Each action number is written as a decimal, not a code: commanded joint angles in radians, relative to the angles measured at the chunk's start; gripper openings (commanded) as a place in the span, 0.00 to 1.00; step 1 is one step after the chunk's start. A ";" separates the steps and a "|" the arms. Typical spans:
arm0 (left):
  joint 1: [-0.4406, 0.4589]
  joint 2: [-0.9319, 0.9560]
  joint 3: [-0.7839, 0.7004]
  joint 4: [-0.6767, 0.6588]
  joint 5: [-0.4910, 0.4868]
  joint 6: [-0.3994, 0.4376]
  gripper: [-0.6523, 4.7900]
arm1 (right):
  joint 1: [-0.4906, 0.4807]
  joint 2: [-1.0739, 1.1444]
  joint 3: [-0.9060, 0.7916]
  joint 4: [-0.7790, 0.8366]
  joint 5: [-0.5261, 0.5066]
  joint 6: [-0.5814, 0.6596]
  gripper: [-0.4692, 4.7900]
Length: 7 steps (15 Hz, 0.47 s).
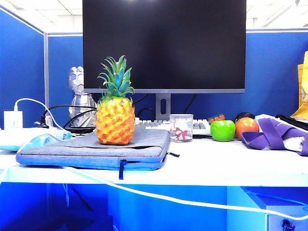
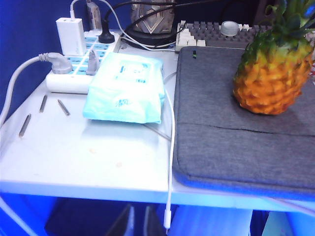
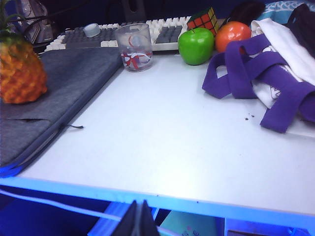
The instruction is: Pick up the pineapple and place it above the gray bag.
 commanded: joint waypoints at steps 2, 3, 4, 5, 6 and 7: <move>0.000 0.000 0.002 0.012 0.006 0.001 0.22 | 0.001 0.000 0.003 0.053 0.001 0.005 0.08; 0.000 0.000 0.002 0.012 0.008 0.002 0.22 | 0.001 0.000 0.003 0.051 -0.003 0.020 0.08; 0.000 0.000 0.002 0.012 0.008 0.002 0.22 | 0.001 0.000 0.003 0.051 -0.002 0.020 0.08; 0.000 0.000 0.002 0.012 0.008 0.002 0.22 | 0.000 0.000 0.003 0.051 -0.002 0.025 0.08; 0.000 0.000 0.002 0.012 0.008 0.002 0.22 | 0.000 0.000 0.003 0.051 -0.002 0.026 0.08; 0.000 0.000 0.002 0.012 0.008 0.002 0.22 | 0.000 0.000 0.003 0.051 -0.002 0.026 0.08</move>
